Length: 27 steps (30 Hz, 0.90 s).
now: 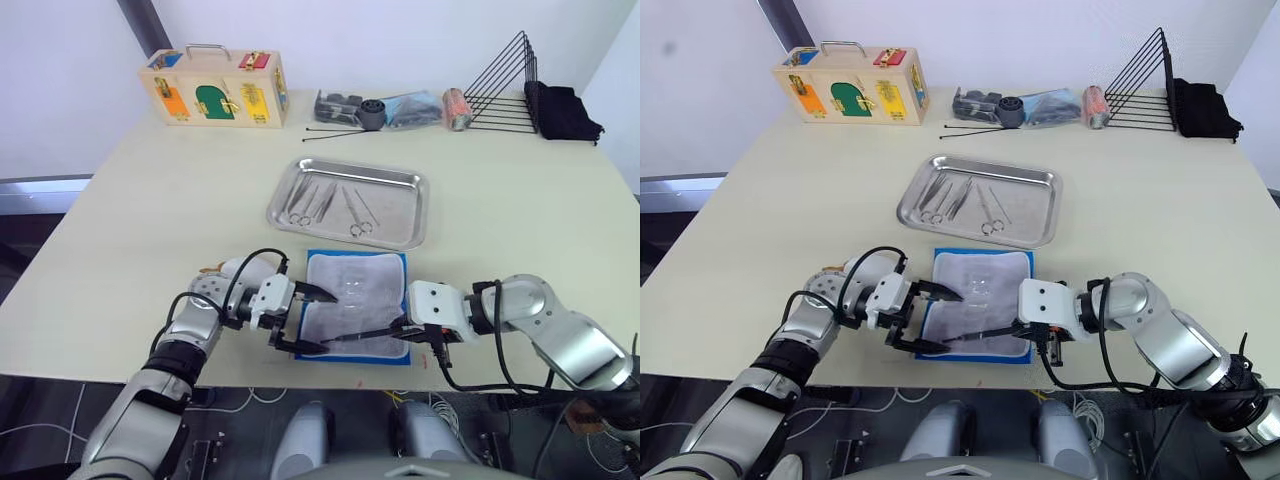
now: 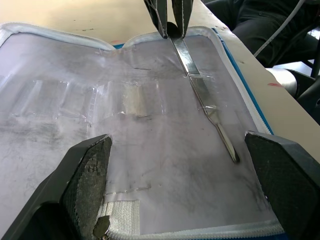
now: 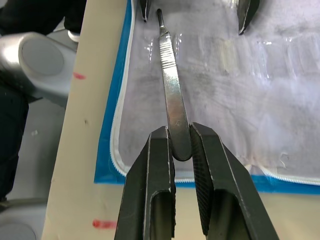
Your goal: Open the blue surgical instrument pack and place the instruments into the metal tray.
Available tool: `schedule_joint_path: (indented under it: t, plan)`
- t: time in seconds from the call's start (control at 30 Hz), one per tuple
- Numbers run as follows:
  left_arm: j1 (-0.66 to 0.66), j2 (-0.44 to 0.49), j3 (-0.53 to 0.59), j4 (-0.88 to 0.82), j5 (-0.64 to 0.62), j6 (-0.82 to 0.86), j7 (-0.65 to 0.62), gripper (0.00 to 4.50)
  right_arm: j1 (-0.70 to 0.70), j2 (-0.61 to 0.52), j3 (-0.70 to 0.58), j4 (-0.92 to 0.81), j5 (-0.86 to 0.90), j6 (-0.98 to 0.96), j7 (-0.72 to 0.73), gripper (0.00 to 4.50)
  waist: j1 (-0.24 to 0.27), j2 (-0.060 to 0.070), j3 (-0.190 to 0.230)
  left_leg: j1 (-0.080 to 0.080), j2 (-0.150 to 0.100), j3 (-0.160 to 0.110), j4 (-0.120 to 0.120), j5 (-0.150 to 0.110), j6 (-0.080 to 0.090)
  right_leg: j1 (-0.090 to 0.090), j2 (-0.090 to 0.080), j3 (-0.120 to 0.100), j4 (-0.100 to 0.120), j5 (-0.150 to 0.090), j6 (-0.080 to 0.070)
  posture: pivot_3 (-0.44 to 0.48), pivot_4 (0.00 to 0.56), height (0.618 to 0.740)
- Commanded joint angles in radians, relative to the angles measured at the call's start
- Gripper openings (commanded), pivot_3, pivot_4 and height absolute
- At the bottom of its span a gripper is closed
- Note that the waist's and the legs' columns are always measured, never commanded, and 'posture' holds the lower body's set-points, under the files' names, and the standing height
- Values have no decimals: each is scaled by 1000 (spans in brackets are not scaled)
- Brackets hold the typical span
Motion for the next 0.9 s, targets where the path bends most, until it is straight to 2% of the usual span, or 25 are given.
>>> schedule_joint_path:
  t: [0.03,0.9]
  plan:
    - [31,-17,-51,83,83,7,-40,4500,-8,-40,-79,-42,34,-7,19,27,3,0,0,0,0,0,0,0,0,0,0,0,0,0,0,0,150,740]
    - [9,-49,-46,139,99,-19,-40,4500,115,-370,-385,-67,148,-118,170,27,15,8,-3,0,-2,2,0,0,0,2,-7,-3,-1,-1,2,0,150,740]
